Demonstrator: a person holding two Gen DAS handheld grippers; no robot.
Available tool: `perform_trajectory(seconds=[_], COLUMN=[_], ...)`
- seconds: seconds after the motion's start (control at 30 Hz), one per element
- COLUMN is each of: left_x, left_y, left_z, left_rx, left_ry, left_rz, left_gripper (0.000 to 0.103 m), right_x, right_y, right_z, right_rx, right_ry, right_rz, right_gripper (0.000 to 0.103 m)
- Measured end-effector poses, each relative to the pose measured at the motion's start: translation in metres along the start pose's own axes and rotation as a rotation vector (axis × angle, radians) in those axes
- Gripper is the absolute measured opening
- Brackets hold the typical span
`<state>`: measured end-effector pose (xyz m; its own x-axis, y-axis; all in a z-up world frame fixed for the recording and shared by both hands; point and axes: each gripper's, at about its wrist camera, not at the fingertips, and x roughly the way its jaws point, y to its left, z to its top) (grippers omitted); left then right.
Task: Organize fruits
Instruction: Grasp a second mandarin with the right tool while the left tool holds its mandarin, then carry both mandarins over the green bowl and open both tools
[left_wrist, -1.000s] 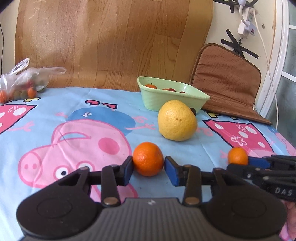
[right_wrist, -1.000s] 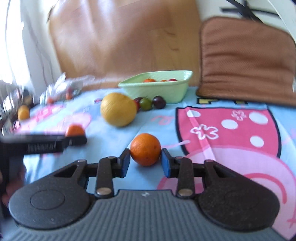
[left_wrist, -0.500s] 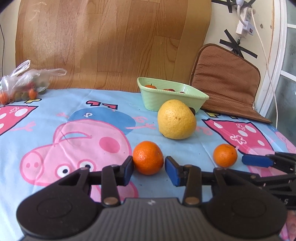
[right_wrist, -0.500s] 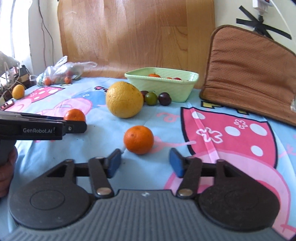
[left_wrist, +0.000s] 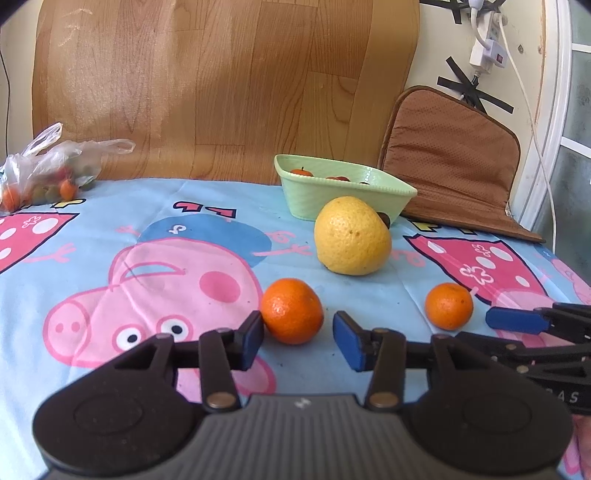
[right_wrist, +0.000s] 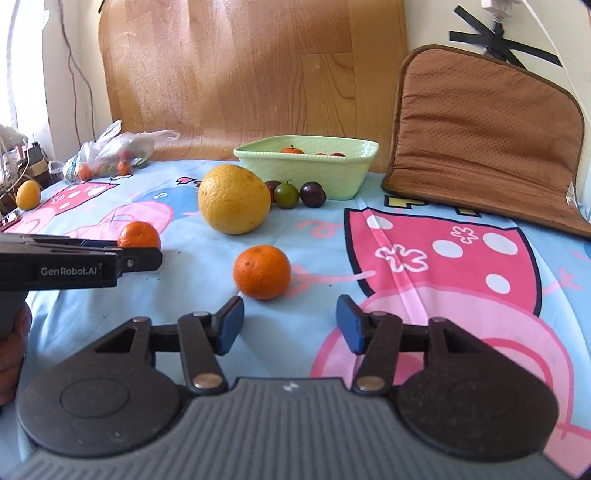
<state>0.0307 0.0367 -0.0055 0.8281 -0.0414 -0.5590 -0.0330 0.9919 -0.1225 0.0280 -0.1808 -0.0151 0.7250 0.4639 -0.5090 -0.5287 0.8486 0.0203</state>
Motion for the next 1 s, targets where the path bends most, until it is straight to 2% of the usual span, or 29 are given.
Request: perform_trajectory(seconds=[0.17,0.47,0.5,0.53,0.57,0.8,1.0], left_x=[0.0,0.003,0.003,0.003,0.003,0.002,-0.005], left_y=[0.0,0.004,0.003,0.003,0.003,0.004,-0.002], left_z=[0.0,0.003,0.003,0.002,0.002,0.001,-0.002], left_rx=[0.003,-0.033,-0.028,-0.026,-0.026,-0.023,0.032], left_ry=[0.0,0.0,0.001,-0.001,-0.003,-0.008,-0.021], left_rz=[0.002,0.011,0.013,0.018,0.015,-0.02,-0.108], left_gripper=[0.045,0.053,0.051,0.045,0.037,0.036,0.036], right_x=[0.009,0.019,0.018,0.017,0.017,0.009,-0.008], right_y=[0.002,0.004,0.004,0.004,0.004,0.009,0.008], right_z=[0.006,0.014,0.014,0.013,0.013,0.007,-0.005], right_rx=[-0.03,-0.025,-0.026,-0.026,-0.027,-0.048,-0.035], right_ry=[0.006,0.013,0.009,0.009,0.008,0.002,-0.006], right_rz=[0.023,0.06,0.063,0.07,0.071,0.085,0.078], right_gripper=[0.057,0.057,0.052,0.039,0.039,0.039,0.039])
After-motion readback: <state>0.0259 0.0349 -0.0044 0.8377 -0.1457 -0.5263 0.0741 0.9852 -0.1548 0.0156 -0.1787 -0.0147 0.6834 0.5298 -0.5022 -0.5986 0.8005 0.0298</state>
